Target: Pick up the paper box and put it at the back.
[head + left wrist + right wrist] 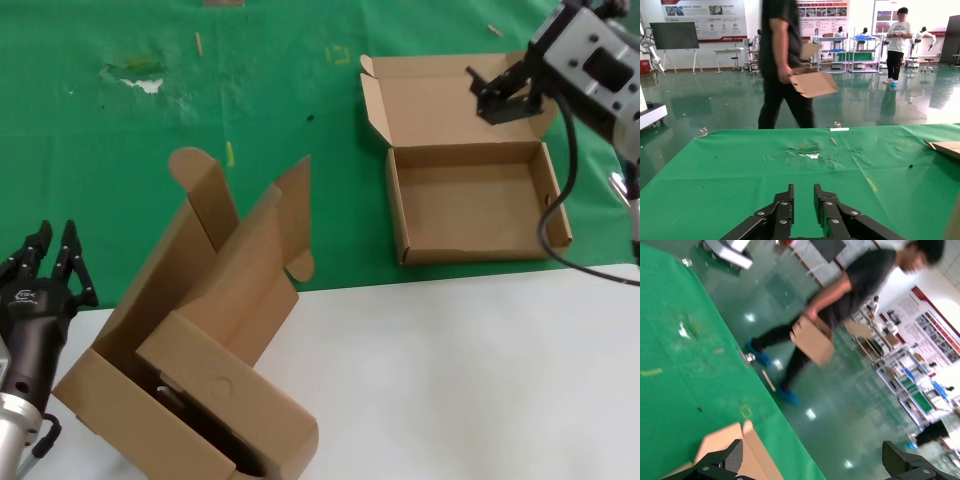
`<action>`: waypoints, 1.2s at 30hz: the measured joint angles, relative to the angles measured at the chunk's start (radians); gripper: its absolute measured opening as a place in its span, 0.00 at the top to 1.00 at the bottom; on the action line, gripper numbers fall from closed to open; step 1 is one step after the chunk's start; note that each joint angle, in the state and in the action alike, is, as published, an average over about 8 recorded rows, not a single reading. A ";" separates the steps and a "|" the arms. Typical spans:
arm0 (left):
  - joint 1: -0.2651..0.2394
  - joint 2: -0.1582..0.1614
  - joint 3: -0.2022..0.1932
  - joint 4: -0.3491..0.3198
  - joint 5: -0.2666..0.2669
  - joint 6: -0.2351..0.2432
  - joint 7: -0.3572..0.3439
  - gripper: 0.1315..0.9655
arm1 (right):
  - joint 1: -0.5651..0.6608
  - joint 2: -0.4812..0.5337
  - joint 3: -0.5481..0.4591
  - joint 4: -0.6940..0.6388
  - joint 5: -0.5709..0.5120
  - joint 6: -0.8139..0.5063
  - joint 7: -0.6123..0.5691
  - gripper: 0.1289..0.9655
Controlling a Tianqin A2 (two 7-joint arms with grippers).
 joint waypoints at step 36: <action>0.000 0.000 0.000 0.000 0.000 0.000 0.001 0.17 | -0.325 0.024 -0.058 -0.131 0.717 0.524 -0.256 0.00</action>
